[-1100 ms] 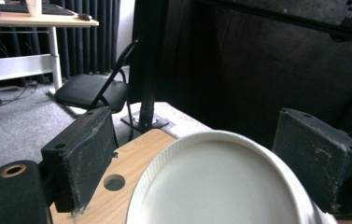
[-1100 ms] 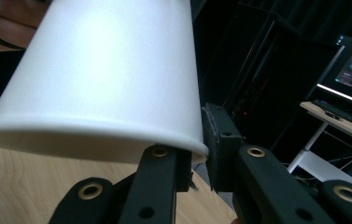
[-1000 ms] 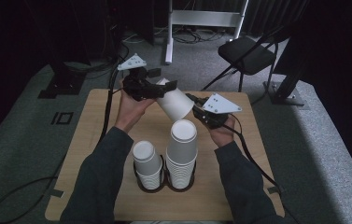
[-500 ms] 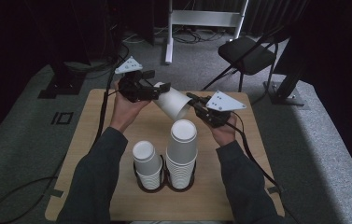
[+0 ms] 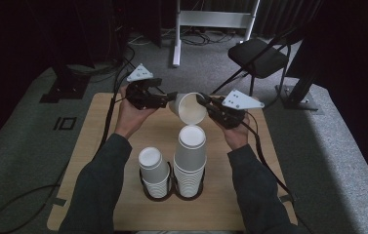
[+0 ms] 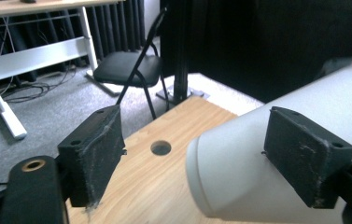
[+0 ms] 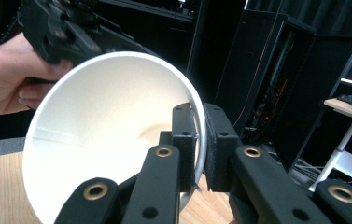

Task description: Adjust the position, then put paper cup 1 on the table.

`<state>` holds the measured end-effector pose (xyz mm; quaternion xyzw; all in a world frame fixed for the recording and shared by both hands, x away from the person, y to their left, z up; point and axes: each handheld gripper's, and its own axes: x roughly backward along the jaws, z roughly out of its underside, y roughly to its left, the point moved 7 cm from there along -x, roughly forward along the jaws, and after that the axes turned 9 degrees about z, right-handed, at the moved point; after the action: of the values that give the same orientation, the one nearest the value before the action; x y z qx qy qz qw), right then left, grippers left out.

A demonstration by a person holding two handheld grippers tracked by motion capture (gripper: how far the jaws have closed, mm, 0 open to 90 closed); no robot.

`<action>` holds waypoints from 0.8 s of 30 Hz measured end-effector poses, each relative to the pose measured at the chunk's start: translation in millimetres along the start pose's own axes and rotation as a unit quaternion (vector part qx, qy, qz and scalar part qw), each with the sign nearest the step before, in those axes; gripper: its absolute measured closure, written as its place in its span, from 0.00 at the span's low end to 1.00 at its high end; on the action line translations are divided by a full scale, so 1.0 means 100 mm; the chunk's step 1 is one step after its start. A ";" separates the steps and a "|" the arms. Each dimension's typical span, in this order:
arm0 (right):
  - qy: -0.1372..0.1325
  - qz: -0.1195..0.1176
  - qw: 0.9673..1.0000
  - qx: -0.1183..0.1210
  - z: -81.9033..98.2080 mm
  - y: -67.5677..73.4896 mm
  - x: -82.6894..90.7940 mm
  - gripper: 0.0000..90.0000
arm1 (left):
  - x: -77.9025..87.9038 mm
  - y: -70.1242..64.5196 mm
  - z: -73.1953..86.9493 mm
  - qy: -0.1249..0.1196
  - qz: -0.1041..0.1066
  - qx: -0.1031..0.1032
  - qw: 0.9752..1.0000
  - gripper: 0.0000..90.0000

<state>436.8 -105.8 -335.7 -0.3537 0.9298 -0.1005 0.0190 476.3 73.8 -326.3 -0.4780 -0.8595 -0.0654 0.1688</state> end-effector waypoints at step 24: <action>0.053 0.016 0.998 -0.004 0.10 -0.09 -0.07 0.93 | 0.25 0.07 -0.05 -0.049 -0.031 -0.011 0.998 0.24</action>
<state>449.0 -109.5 -344.0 -0.3333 0.9353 -0.1148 -0.0307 471.0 96.4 -312.9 -0.4560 -0.8802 -0.0568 0.1190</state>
